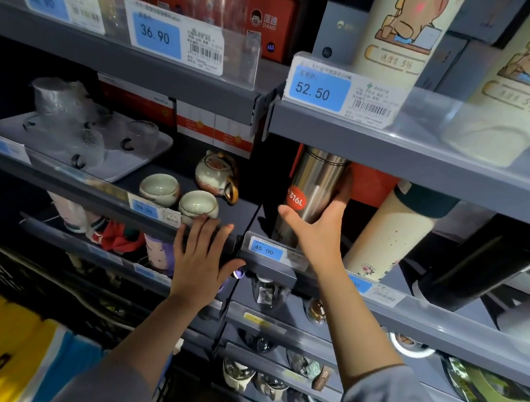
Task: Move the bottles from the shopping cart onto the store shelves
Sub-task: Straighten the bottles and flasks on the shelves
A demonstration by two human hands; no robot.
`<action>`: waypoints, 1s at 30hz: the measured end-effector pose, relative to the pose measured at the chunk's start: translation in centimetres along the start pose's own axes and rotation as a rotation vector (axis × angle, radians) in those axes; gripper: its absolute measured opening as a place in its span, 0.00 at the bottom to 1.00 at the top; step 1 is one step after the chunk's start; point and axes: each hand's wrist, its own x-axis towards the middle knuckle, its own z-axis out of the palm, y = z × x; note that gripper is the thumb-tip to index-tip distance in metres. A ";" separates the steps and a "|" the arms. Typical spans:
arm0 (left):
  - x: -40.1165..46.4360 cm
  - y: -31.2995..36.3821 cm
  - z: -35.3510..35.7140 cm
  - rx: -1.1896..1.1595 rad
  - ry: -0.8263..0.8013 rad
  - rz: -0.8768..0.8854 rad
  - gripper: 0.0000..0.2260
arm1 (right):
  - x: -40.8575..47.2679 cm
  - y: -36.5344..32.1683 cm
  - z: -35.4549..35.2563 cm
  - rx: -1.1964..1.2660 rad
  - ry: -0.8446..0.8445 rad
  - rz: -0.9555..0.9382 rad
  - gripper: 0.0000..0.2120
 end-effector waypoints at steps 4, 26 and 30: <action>0.0 -0.1 0.0 -0.006 -0.009 0.003 0.27 | -0.3 -0.7 -0.3 -0.007 0.057 0.027 0.38; 0.1 -0.1 -0.9 -0.014 -0.116 -0.004 0.28 | 0.1 0.0 -0.7 0.062 0.038 -0.024 0.32; 0.1 0.0 -1.0 -0.021 -0.110 -0.001 0.28 | -1.8 0.4 -0.9 0.021 0.089 -0.104 0.39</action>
